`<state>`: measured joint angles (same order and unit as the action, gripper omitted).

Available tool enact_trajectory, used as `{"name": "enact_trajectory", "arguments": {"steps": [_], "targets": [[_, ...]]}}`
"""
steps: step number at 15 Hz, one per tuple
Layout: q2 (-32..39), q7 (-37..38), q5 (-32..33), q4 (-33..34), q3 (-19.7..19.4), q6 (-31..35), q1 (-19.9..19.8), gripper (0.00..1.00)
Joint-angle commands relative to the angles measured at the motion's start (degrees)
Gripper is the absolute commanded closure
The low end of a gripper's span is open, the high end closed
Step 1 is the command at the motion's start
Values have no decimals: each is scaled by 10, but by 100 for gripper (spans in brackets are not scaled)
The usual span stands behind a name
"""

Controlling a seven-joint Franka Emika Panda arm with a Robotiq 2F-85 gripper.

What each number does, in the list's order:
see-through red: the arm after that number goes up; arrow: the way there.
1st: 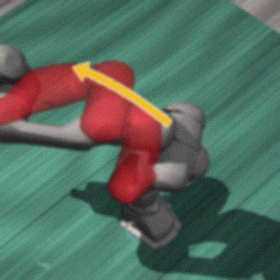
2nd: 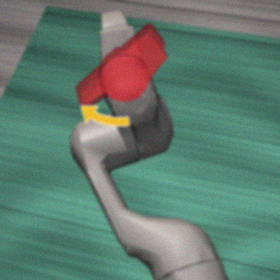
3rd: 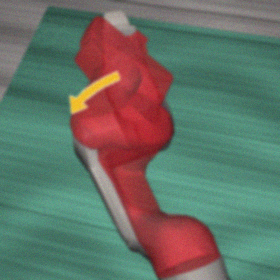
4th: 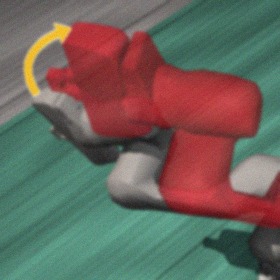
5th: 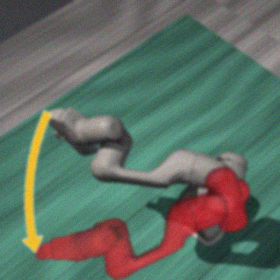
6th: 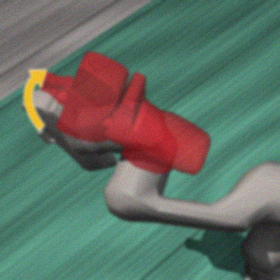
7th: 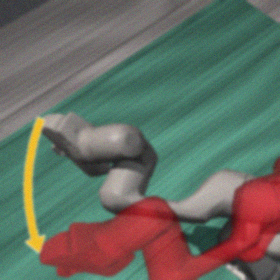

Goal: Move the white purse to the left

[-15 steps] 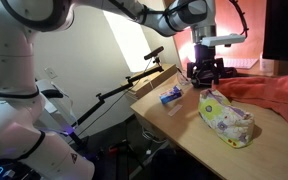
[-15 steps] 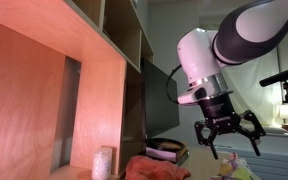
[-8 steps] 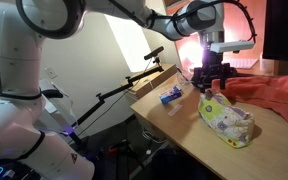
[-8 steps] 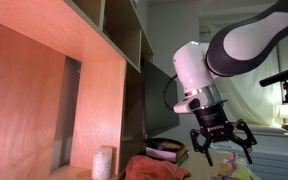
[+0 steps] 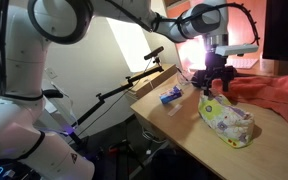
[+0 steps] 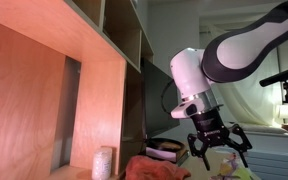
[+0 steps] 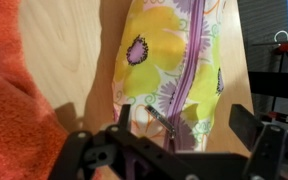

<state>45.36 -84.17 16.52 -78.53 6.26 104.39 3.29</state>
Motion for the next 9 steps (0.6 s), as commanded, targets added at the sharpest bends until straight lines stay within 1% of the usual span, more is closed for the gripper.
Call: {"name": "enact_trajectory", "arguments": {"steps": [1, 9], "targets": [[20, -13, 6, 38, -5, -30, 7, 0], [39, -14, 8, 66, -6, -56, 11, 0]]}}
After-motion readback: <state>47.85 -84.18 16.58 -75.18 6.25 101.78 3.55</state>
